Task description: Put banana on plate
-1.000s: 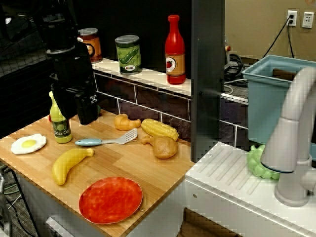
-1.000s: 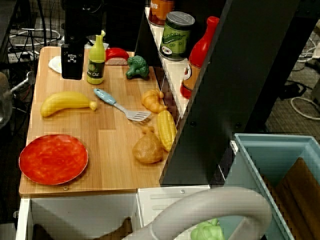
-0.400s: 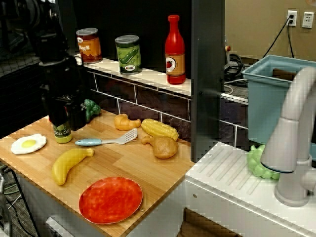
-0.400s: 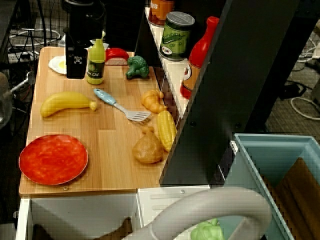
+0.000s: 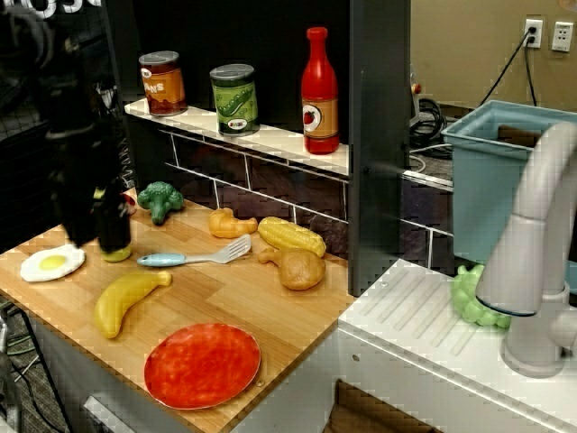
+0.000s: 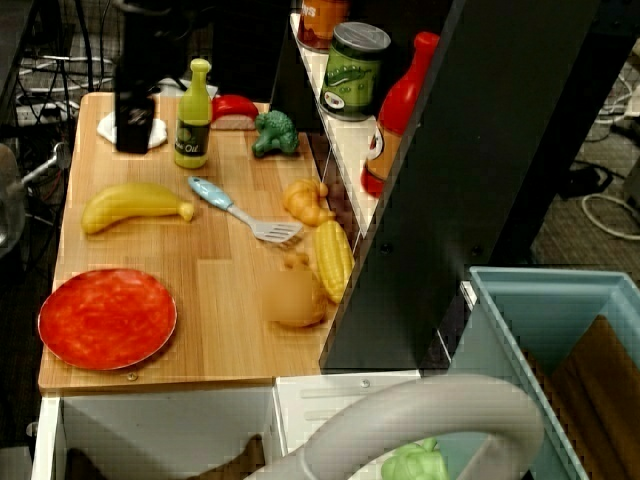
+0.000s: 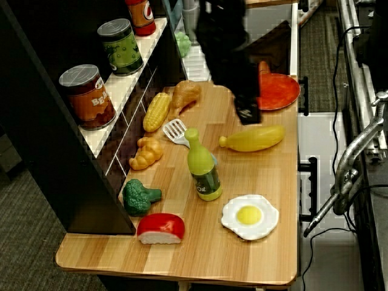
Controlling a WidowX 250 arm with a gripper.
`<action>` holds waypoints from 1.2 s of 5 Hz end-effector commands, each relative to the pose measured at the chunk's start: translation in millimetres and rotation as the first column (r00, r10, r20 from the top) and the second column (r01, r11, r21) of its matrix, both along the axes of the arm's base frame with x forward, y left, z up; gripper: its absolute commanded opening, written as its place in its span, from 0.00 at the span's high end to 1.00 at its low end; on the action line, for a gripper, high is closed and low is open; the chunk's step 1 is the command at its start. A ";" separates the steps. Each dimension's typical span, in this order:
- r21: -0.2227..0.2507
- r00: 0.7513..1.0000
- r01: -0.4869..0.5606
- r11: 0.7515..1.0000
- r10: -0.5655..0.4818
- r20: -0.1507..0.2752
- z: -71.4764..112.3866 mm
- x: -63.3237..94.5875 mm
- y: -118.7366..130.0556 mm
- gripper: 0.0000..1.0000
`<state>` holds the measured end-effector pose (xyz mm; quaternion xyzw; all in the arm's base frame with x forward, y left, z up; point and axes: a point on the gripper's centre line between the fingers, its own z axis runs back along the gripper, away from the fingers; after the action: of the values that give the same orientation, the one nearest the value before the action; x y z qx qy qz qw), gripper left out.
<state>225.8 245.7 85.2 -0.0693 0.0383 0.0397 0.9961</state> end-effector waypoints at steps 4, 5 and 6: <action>0.006 0.976 -0.215 0.977 0.215 0.028 19.9 3.6 -44.3 0.00; 0.015 0.985 -0.156 0.988 0.155 0.075 22.4 5.7 -30.2 0.00; -0.002 0.985 -0.148 0.989 0.148 0.094 22.1 4.0 -24.7 0.00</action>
<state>225.6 217.2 94.5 -0.0874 0.0023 0.1152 0.9895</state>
